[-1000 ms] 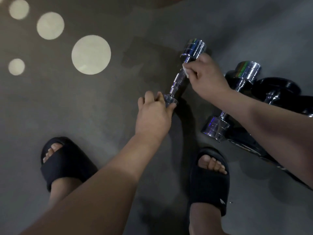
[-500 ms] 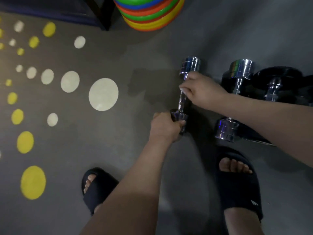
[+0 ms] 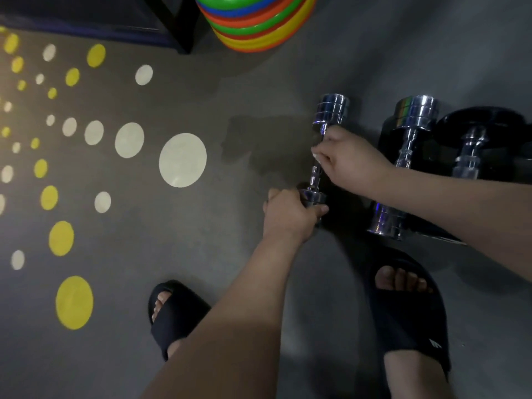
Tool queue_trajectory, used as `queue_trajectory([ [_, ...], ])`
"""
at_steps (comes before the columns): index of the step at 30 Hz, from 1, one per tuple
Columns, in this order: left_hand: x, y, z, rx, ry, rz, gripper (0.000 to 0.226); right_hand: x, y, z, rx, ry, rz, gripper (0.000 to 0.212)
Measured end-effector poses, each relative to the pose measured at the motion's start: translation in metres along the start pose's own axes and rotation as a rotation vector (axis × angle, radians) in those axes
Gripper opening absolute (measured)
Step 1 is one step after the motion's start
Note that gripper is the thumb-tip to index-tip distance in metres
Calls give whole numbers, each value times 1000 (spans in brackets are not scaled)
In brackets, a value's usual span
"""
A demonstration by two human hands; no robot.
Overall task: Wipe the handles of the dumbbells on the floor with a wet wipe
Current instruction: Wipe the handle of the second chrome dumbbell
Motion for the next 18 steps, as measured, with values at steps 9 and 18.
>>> queue_trajectory([
  [9,-2,5,3,-14,-5,-28,38,-7,-12,-3,1,31,-37,15],
  [18,-2,3,5,19,33,0,35,-7,-7,-5,93,-23,-3,22],
])
Point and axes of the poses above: each hand's wrist, its own z-axis away from the middle knuckle, its own y-axis out of the palm, x = y × z, the point moved 9 cm from there along -z, towards the middle knuckle, and after that the axes turned 11 degrees about -z, right-handed, at the moved point
